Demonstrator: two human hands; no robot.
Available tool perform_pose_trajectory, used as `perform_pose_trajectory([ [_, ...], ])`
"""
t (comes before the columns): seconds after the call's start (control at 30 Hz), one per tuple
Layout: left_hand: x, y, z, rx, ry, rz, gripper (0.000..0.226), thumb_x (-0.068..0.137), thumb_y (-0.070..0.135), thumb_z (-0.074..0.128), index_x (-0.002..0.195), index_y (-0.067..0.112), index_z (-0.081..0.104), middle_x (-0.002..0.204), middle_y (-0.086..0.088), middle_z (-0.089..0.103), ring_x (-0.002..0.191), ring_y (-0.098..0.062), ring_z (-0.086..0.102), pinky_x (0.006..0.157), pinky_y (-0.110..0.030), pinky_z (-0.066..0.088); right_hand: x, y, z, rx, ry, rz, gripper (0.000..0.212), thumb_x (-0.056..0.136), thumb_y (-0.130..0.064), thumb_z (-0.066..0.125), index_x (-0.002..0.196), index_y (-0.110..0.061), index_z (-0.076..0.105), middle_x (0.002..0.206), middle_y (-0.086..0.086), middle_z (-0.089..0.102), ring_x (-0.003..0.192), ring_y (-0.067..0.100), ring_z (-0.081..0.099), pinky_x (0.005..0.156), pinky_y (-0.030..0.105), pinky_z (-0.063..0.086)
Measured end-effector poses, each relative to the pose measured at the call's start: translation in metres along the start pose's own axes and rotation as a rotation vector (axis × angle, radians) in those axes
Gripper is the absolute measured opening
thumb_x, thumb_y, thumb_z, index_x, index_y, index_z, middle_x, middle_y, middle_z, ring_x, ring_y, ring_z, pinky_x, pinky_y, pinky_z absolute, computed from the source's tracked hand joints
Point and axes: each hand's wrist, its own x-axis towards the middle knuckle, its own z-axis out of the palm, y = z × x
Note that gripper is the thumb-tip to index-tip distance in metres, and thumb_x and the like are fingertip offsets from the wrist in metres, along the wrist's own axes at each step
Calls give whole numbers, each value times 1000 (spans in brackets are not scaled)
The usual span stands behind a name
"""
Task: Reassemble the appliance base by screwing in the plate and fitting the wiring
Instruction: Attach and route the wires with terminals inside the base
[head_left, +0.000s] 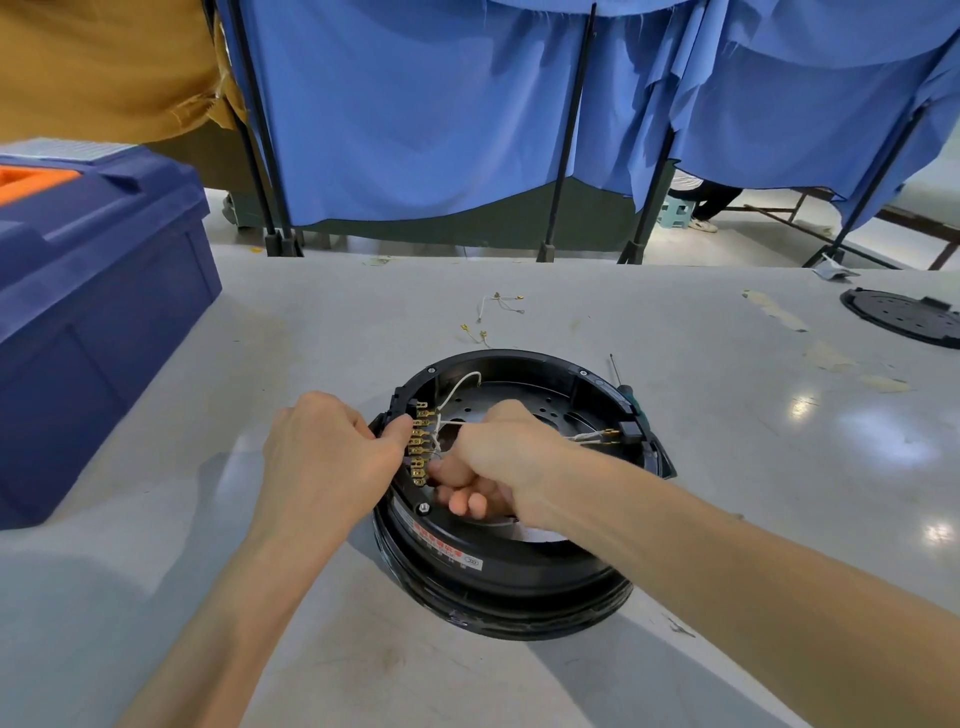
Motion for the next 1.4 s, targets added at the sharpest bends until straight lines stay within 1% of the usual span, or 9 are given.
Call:
perform_pose_trajectory([
  [0.17, 1, -2, -1, -15, -3, -22, 45, 75, 41, 74, 50, 7, 58, 49, -6, 60, 68, -28, 59, 57, -34, 44, -4, 2, -9, -24, -9, -85, 15, 96, -5, 57, 99, 9, 58, 68, 18, 59, 36, 19, 57, 36, 20, 45],
  [0.33, 0, -3, 4, -30, -31, 78, 41, 84, 36, 68, 55, 13, 51, 53, -6, 58, 68, -32, 56, 60, -35, 41, 5, 3, 3, 10, 57, -113, 16, 94, 0, 57, 105, 12, 57, 60, 14, 57, 28, 12, 49, 31, 17, 37],
  [0.47, -2, -5, 6, -2, -18, 121, 46, 88, 31, 66, 52, 12, 44, 47, -3, 49, 60, -29, 49, 55, -34, 29, 6, -2, 6, 19, 137, -89, 16, 89, 1, 54, 74, 1, 60, 41, 4, 52, 24, 9, 37, 31, 14, 27],
  [0.57, -2, -3, 7, 45, -25, 145, 48, 90, 30, 63, 51, 13, 40, 47, 0, 43, 62, -30, 45, 59, -34, 27, 7, -7, 10, 101, 171, -64, 24, 84, 2, 46, 61, -5, 53, 45, 5, 49, 30, 11, 35, 31, 12, 22],
  [0.87, 0, -7, 7, 45, -48, 108, 45, 89, 32, 63, 53, 9, 47, 50, -2, 48, 65, -31, 49, 59, -33, 29, 6, -9, 12, 85, 153, -38, 21, 85, 1, 46, 66, -5, 54, 47, 5, 50, 26, 9, 34, 32, 12, 23],
  [1.0, 1, -8, 6, 61, -36, 126, 47, 87, 33, 65, 49, 14, 44, 46, -1, 48, 58, -28, 50, 56, -33, 32, -2, -9, 1, 36, 83, -74, 12, 94, 5, 47, 92, 8, 58, 41, 9, 55, 28, 15, 51, 31, 17, 39],
  [1.1, 2, -10, 6, 45, -19, 132, 48, 85, 32, 68, 48, 15, 42, 44, -1, 48, 54, -26, 49, 54, -33, 32, -10, -9, -10, 134, -1, -38, 30, 101, 0, 35, 86, 12, 58, 53, 21, 63, 37, 27, 61, 39, 25, 53],
  [1.23, 3, -8, 6, 28, 38, 114, 41, 80, 35, 71, 51, 16, 49, 46, 4, 52, 55, -25, 54, 60, -38, 46, -19, -5, -27, 48, 12, -166, 18, 97, 3, 43, 101, 11, 58, 74, 23, 71, 59, 38, 71, 58, 35, 61],
  [1.4, 13, -6, 8, 14, 34, 83, 24, 86, 50, 62, 74, 30, 65, 62, 7, 58, 67, -15, 58, 74, -40, 48, -8, -11, -60, 8, 269, -453, 17, 97, -5, 53, 92, 3, 67, 66, 14, 72, 54, 28, 70, 44, 25, 52],
])
